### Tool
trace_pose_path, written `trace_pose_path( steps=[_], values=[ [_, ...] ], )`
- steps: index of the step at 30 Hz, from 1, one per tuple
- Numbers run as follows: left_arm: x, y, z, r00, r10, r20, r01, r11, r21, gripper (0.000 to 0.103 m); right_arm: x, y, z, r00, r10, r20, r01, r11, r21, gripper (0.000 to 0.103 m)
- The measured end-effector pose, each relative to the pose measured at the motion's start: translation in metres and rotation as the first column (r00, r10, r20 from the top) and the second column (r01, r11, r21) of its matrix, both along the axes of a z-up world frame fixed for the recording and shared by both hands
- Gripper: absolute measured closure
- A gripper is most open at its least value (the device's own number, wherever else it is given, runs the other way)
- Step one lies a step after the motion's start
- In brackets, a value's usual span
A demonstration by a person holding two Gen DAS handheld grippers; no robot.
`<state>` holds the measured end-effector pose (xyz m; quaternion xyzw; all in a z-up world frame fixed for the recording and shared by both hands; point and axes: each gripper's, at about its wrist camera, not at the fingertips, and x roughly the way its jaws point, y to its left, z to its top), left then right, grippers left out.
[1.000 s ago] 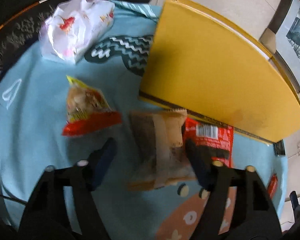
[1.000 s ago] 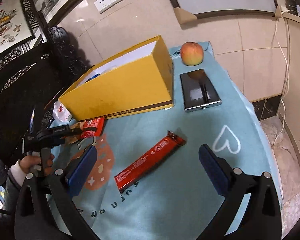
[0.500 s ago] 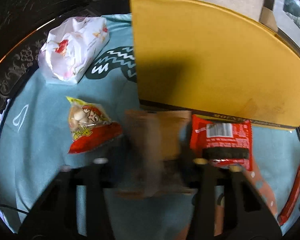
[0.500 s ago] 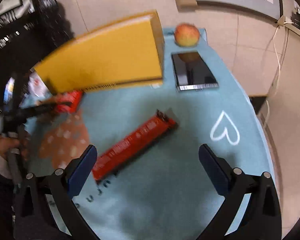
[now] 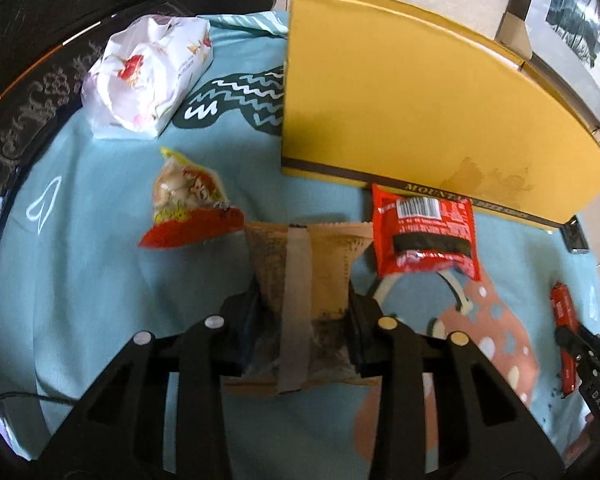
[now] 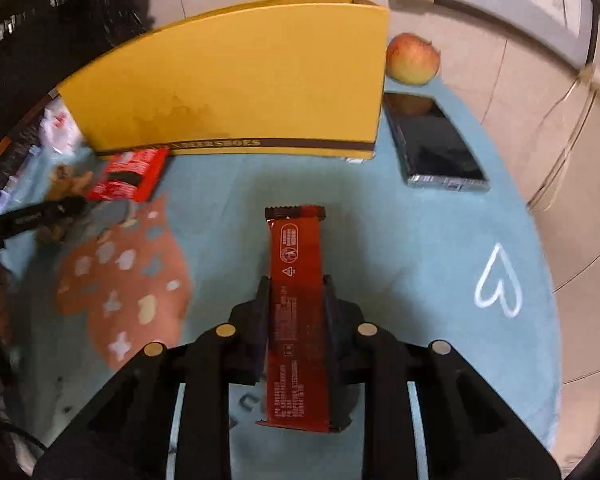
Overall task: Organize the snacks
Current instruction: 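Drop brown bag from left tool while right tool drops red bar into box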
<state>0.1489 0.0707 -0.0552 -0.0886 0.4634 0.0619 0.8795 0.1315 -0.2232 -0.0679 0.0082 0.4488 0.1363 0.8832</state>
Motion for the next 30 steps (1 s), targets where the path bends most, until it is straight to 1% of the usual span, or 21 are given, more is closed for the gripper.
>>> trace_pose_path(
  steps=[3, 6, 9, 11, 14, 18, 19, 23, 25, 27, 30],
  values=[
    [-0.009, -0.002, 0.004, 1.0, -0.009, 0.01, 0.009, 1.0, -0.001, 0.067, -0.007, -0.01, 0.003, 1.0, 0.004, -0.004, -0.004, 0.999, 0.035, 0.079],
    [-0.019, -0.003, 0.009, 1.0, -0.013, 0.021, 0.013, 1.0, -0.01, 0.067, -0.018, -0.014, 0.015, 0.999, 0.023, 0.032, -0.026, 0.997, 0.074, 0.079],
    [-0.027, -0.008, 0.019, 0.999, -0.028, 0.043, 0.028, 1.0, -0.006, 0.067, -0.027, -0.008, 0.029, 0.996, 0.051, 0.067, -0.057, 0.994, 0.09, 0.079],
    [-0.034, -0.013, 0.032, 0.996, -0.043, 0.074, 0.043, 0.999, -0.001, 0.067, -0.031, -0.004, 0.041, 0.992, 0.07, 0.101, -0.08, 0.991, 0.104, 0.079],
    [-0.032, -0.015, 0.05, 0.991, -0.062, 0.116, 0.062, 0.998, 0.01, 0.067, -0.034, -0.001, 0.06, 0.984, 0.088, 0.157, -0.107, 0.987, 0.121, 0.079],
    [-0.034, -0.03, 0.087, 0.977, -0.103, 0.187, 0.097, 0.994, 0.044, 0.067, -0.033, 0.002, 0.086, 0.969, 0.097, 0.229, -0.132, 0.981, 0.142, 0.079],
    [-0.033, -0.034, 0.095, 0.974, -0.11, 0.199, 0.102, 0.994, 0.05, 0.067, -0.031, 0.003, 0.097, 0.961, 0.098, 0.259, -0.141, 0.978, 0.153, 0.079],
    [-0.013, -0.056, 0.133, 0.955, -0.156, 0.252, 0.139, 0.987, 0.085, 0.067, -0.016, 0.008, 0.127, 0.936, 0.094, 0.34, -0.154, 0.976, 0.156, 0.079],
    [0.005, -0.069, 0.151, 0.942, -0.184, 0.28, 0.16, 0.981, 0.106, 0.067, -0.003, 0.012, 0.137, 0.926, 0.088, 0.367, -0.153, 0.976, 0.154, 0.079],
    [0.026, -0.078, 0.161, 0.94, -0.184, 0.287, 0.159, 0.981, 0.107, 0.067, 0.016, 0.017, 0.146, 0.916, 0.08, 0.394, -0.15, 0.977, 0.149, 0.079],
    [0.064, -0.087, 0.164, 0.945, -0.18, 0.273, 0.159, 0.983, 0.096, 0.067, 0.047, 0.023, 0.15, 0.909, 0.063, 0.412, -0.131, 0.982, 0.137, 0.079]
  ],
)
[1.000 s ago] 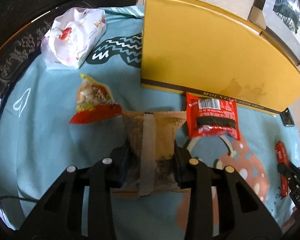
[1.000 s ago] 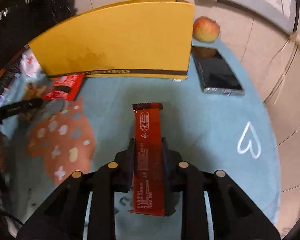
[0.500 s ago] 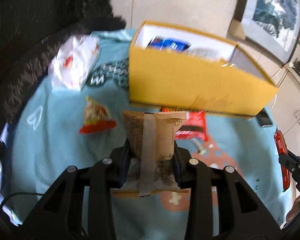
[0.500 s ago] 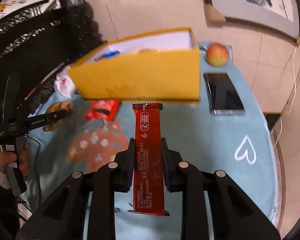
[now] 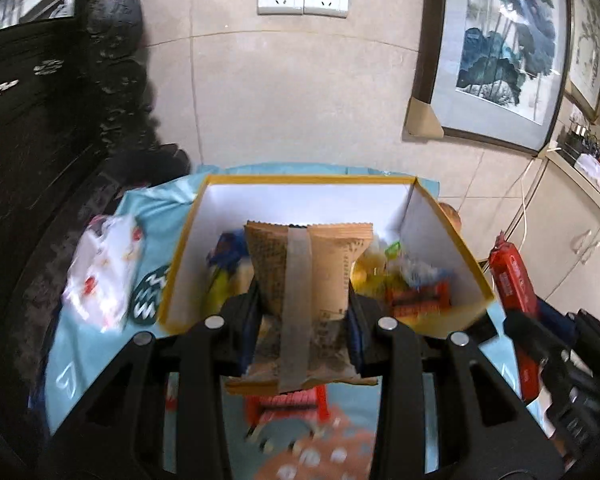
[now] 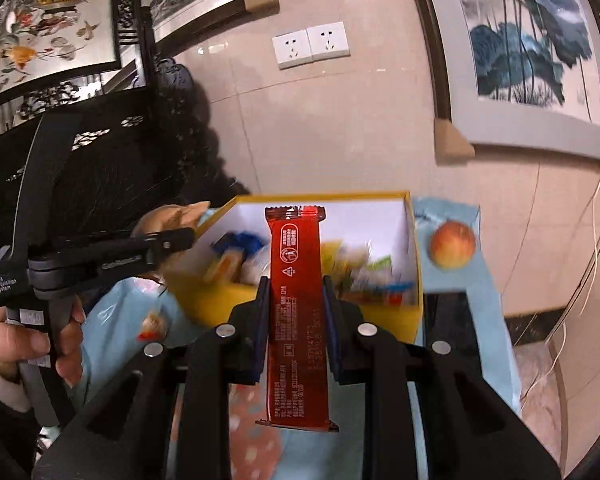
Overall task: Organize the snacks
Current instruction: 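Drop brown bag from left tool while right tool drops red bar into box, then grasp yellow-red snack bag with left tool while right tool grasps red wrapped snack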
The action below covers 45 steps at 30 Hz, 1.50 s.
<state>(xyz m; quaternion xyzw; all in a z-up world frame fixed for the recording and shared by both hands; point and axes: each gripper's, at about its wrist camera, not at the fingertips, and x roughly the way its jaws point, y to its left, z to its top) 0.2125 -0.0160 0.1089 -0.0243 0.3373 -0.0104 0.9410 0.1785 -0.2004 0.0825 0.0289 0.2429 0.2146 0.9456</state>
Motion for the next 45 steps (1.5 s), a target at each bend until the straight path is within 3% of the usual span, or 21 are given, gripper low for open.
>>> trace_pose_path(
  steps=[8, 9, 10, 11, 12, 15, 17, 26, 30, 34, 38, 45],
  values=[
    [0.077, -0.006, -0.039, 0.996, 0.03, -0.087, -0.029, 1.0, 0.007, 0.067, 0.074, 0.009, -0.016, 0.998, -0.066, -0.002, 0.066, 0.995, -0.074, 0.078],
    [0.085, -0.004, -0.046, 0.994, 0.04, -0.104, -0.039, 0.999, 0.01, 0.062, 0.083, 0.007, -0.02, 0.997, -0.076, -0.012, 0.075, 0.995, -0.068, 0.072],
    [0.087, -0.002, -0.05, 0.992, 0.054, -0.113, -0.053, 0.998, 0.015, 0.052, 0.091, 0.005, -0.025, 0.996, -0.086, -0.036, 0.083, 0.994, -0.065, 0.065],
    [0.087, 0.001, -0.052, 0.99, 0.081, -0.115, -0.078, 0.996, 0.029, 0.019, 0.093, 0.004, -0.028, 0.994, -0.095, -0.045, 0.093, 0.994, -0.056, 0.056],
    [0.083, 0.005, -0.051, 0.986, 0.138, -0.095, -0.133, 0.989, 0.059, 0.003, 0.092, -0.001, -0.029, 0.994, -0.107, -0.038, 0.106, 0.994, -0.031, 0.054],
    [0.061, 0.016, -0.038, 0.986, 0.167, -0.017, -0.166, 0.983, 0.077, 0.003, 0.065, -0.008, -0.023, 0.995, -0.079, 0.053, 0.079, 0.997, 0.005, 0.044],
    [0.046, 0.023, -0.032, 0.985, 0.172, -0.008, -0.17, 0.983, 0.074, 0.002, 0.05, -0.01, -0.022, 0.995, -0.057, 0.085, 0.057, 0.998, -0.002, 0.039],
    [-0.028, 0.086, -0.035, 0.956, 0.291, -0.037, -0.289, 0.956, 0.055, 0.002, 0.004, -0.006, -0.028, 0.998, 0.027, 0.056, -0.028, 0.999, 0.017, 0.034],
    [-0.045, 0.116, -0.057, 0.932, 0.348, -0.103, -0.348, 0.937, 0.02, 0.002, -0.005, -0.001, -0.038, 0.999, 0.04, 0.014, -0.04, 0.999, 0.037, 0.028],
    [-0.05, 0.129, -0.082, 0.912, 0.373, -0.169, -0.379, 0.925, -0.005, 0.002, -0.013, 0.005, -0.053, 0.998, 0.05, -0.033, -0.049, 0.998, 0.031, 0.027],
    [-0.05, 0.131, -0.104, 0.893, 0.406, -0.196, -0.41, 0.912, 0.022, 0.002, -0.018, 0.006, -0.064, 0.997, 0.05, -0.064, -0.049, 0.998, 0.027, 0.027],
    [-0.031, 0.145, -0.145, 0.836, 0.497, -0.232, -0.495, 0.866, 0.072, 0.002, -0.014, 0.007, -0.087, 0.99, 0.071, -0.122, -0.065, 0.997, 0.048, 0.026]
  ],
)
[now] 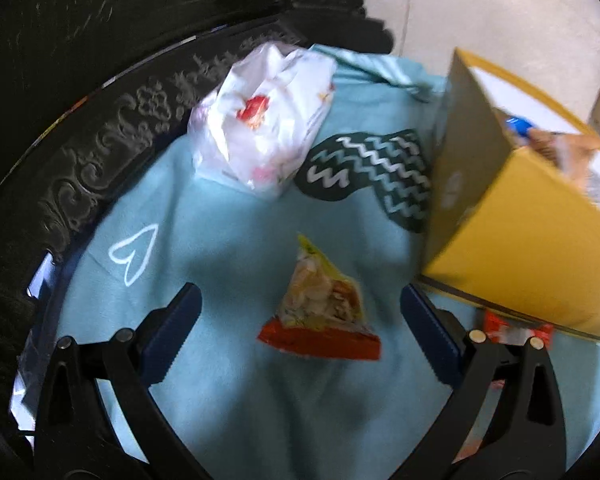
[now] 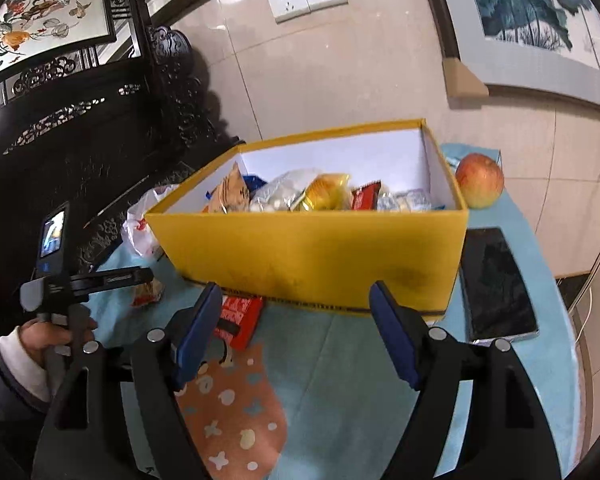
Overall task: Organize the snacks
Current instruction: 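Grasp yellow-red snack bag with left tool while right tool grasps red wrapped snack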
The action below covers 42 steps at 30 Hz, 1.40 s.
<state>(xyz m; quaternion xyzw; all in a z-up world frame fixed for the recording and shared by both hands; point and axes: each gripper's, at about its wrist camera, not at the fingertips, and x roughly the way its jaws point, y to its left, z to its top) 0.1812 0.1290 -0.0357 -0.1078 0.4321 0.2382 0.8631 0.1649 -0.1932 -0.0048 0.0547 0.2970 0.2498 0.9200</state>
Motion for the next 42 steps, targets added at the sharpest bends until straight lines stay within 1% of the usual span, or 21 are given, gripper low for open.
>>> trace_pose_path(
  steps=[2, 3, 4, 5, 6, 9, 12, 19, 22, 26, 28, 29, 31, 34, 35, 36, 37, 38, 39, 40, 42],
  values=[
    [0.005, 0.002, -0.01, 1.0, 0.009, -0.013, -0.009, 1.0, 0.001, 0.003, 0.003, 0.001, -0.005, 1.0, 0.011, -0.016, -0.011, 1.0, 0.0, 0.026],
    [0.007, 0.004, -0.015, 1.0, 0.009, -0.021, -0.009, 1.0, -0.005, 0.012, 0.004, 0.002, -0.007, 1.0, 0.014, -0.02, -0.014, 1.0, 0.0, 0.026],
    [0.008, 0.004, -0.02, 1.0, 0.004, -0.028, -0.005, 1.0, -0.015, 0.026, 0.005, 0.003, -0.01, 1.0, 0.016, -0.025, -0.016, 1.0, -0.002, 0.026],
    [0.007, 0.004, -0.024, 1.0, -0.005, -0.012, 0.005, 1.0, -0.015, 0.045, 0.006, 0.003, -0.012, 0.999, 0.019, -0.031, -0.019, 1.0, -0.005, 0.026],
    [0.006, 0.003, -0.024, 1.0, -0.002, -0.009, 0.002, 1.0, 0.004, 0.053, 0.007, 0.004, -0.014, 0.999, 0.019, -0.037, -0.02, 1.0, -0.01, 0.026],
    [0.003, -0.002, -0.024, 0.999, -0.033, 0.0, 0.033, 0.999, 0.002, 0.058, 0.011, 0.009, -0.02, 0.998, 0.025, -0.063, -0.028, 0.999, -0.036, 0.026],
    [-0.005, -0.009, -0.019, 0.998, -0.061, 0.022, 0.061, 0.998, 0.012, 0.059, 0.008, 0.02, -0.021, 0.996, 0.055, -0.069, -0.06, 0.995, -0.075, 0.026],
    [-0.017, -0.019, -0.009, 0.991, -0.122, 0.061, 0.123, 0.992, -0.009, 0.059, 0.006, 0.092, -0.026, 0.985, 0.157, -0.075, -0.171, 0.954, -0.246, 0.026],
    [-0.019, -0.02, -0.009, 0.989, -0.128, 0.07, 0.13, 0.991, -0.015, 0.058, 0.024, 0.118, -0.038, 0.979, 0.148, -0.138, -0.182, 0.941, -0.286, 0.024],
    [-0.023, -0.016, -0.014, 0.989, -0.125, 0.075, 0.128, 0.991, -0.042, 0.058, 0.046, 0.136, -0.056, 0.963, 0.119, -0.24, -0.176, 0.956, -0.235, 0.024],
    [-0.023, -0.016, -0.016, 0.989, -0.13, 0.071, 0.134, 0.99, -0.052, 0.058, 0.05, 0.137, -0.061, 0.948, 0.142, -0.285, -0.188, 0.972, -0.14, 0.024],
    [-0.023, -0.017, -0.017, 0.989, -0.134, 0.07, 0.138, 0.989, -0.057, 0.058, 0.048, 0.136, -0.063, 0.932, 0.178, -0.317, -0.213, 0.974, -0.078, 0.024],
    [-0.023, -0.018, -0.019, 0.988, -0.137, 0.074, 0.141, 0.988, -0.062, 0.058, 0.039, 0.133, -0.063, 0.886, 0.293, -0.36, -0.297, 0.954, 0.044, 0.024],
    [-0.022, -0.018, -0.02, 0.987, -0.141, 0.078, 0.147, 0.987, -0.068, 0.058, 0.023, 0.129, -0.056, 0.816, 0.451, -0.362, -0.426, 0.892, 0.151, 0.024],
    [-0.023, -0.017, -0.02, 0.987, -0.139, 0.079, 0.145, 0.987, -0.071, 0.058, 0.019, 0.127, -0.051, 0.825, 0.45, -0.341, -0.433, 0.892, 0.13, 0.024],
    [-0.023, -0.017, -0.02, 0.987, -0.137, 0.08, 0.143, 0.987, -0.071, 0.058, 0.017, 0.124, -0.045, 0.856, 0.416, -0.308, -0.413, 0.908, 0.078, 0.023],
    [-0.023, -0.017, -0.02, 0.987, -0.137, 0.08, 0.143, 0.987, -0.071, 0.058, 0.015, 0.124, -0.036, 0.907, 0.346, -0.239, -0.363, 0.931, -0.03, 0.023],
    [-0.023, -0.017, -0.02, 0.987, -0.137, 0.079, 0.143, 0.987, -0.071, 0.058, 0.014, 0.127, -0.031, 0.936, 0.306, -0.174, -0.329, 0.936, -0.122, 0.019],
    [-0.023, -0.018, -0.021, 0.987, -0.138, 0.076, 0.144, 0.987, -0.072, 0.058, 0.012, 0.132, -0.029, 0.945, 0.298, -0.135, -0.32, 0.93, -0.181, 0.016],
    [-0.023, -0.018, -0.021, 0.987, -0.139, 0.075, 0.145, 0.987, -0.072, 0.058, 0.013, 0.141, -0.028, 0.942, 0.319, -0.101, -0.335, 0.909, -0.248, 0.016],
    [-0.022, -0.017, -0.021, 0.988, -0.138, 0.074, 0.143, 0.987, -0.072, 0.058, 0.015, 0.158, -0.032, 0.924, 0.371, -0.088, -0.379, 0.866, -0.327, 0.016]
  ],
)
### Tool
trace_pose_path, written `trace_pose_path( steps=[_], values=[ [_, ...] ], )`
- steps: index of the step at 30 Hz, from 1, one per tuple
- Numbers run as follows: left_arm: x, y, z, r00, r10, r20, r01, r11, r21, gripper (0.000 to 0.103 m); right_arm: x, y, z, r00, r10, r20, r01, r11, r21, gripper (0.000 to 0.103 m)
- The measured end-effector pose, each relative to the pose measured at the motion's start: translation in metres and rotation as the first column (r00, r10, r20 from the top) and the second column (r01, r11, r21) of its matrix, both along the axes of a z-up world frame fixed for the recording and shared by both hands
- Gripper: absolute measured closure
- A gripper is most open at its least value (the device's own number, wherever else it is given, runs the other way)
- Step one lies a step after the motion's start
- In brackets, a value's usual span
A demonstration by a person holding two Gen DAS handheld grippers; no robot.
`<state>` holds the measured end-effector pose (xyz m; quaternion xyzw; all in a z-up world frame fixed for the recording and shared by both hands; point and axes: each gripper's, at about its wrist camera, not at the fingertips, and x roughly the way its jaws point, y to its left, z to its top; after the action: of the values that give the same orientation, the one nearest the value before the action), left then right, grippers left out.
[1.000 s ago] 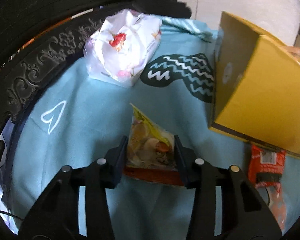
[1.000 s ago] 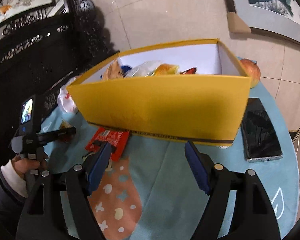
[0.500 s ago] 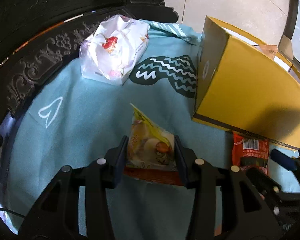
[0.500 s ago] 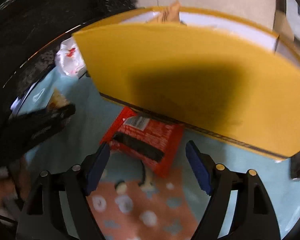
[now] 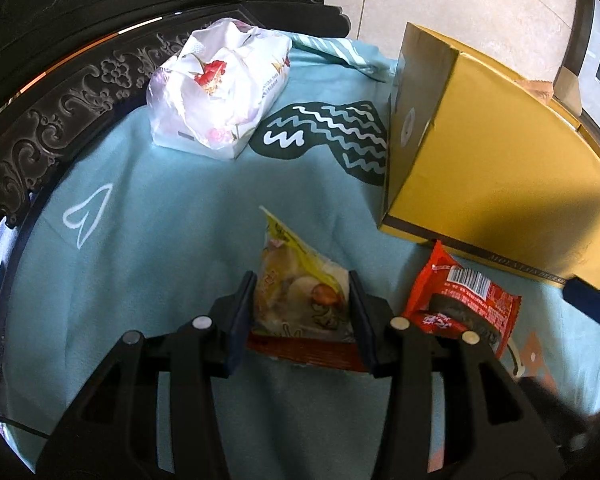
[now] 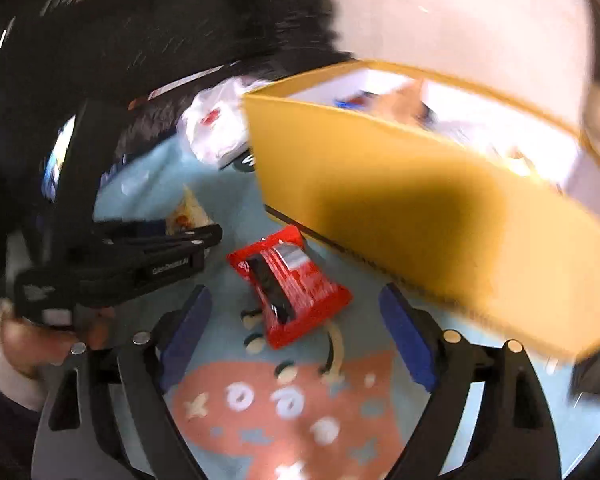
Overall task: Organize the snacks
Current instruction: 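Grasp yellow-red snack bag with left tool while right tool grasps red wrapped snack, then drop yellow-red bag from left tool while right tool drops red snack into box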
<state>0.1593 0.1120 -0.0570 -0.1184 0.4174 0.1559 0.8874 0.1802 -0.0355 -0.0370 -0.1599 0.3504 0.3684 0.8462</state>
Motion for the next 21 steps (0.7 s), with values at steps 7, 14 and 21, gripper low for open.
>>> trace_pose_path(
  steps=[7, 14, 21],
  values=[
    [0.002, 0.0, -0.001, 1.0, 0.008, -0.004, -0.008, 1.0, 0.011, 0.058, 0.022, 0.035, -0.036, 0.99, 0.118, -0.074, -0.123, 0.989, -0.076, 0.04],
    [-0.001, -0.003, 0.002, 1.0, -0.018, 0.007, 0.018, 1.0, -0.016, 0.058, 0.007, -0.004, -0.024, 0.991, 0.053, -0.121, -0.053, 0.999, -0.003, 0.058],
    [-0.019, -0.039, 0.033, 0.988, -0.135, 0.069, 0.135, 0.991, 0.009, 0.058, -0.02, -0.082, 0.018, 0.994, -0.069, -0.087, 0.081, 0.987, 0.137, 0.058]
  ],
)
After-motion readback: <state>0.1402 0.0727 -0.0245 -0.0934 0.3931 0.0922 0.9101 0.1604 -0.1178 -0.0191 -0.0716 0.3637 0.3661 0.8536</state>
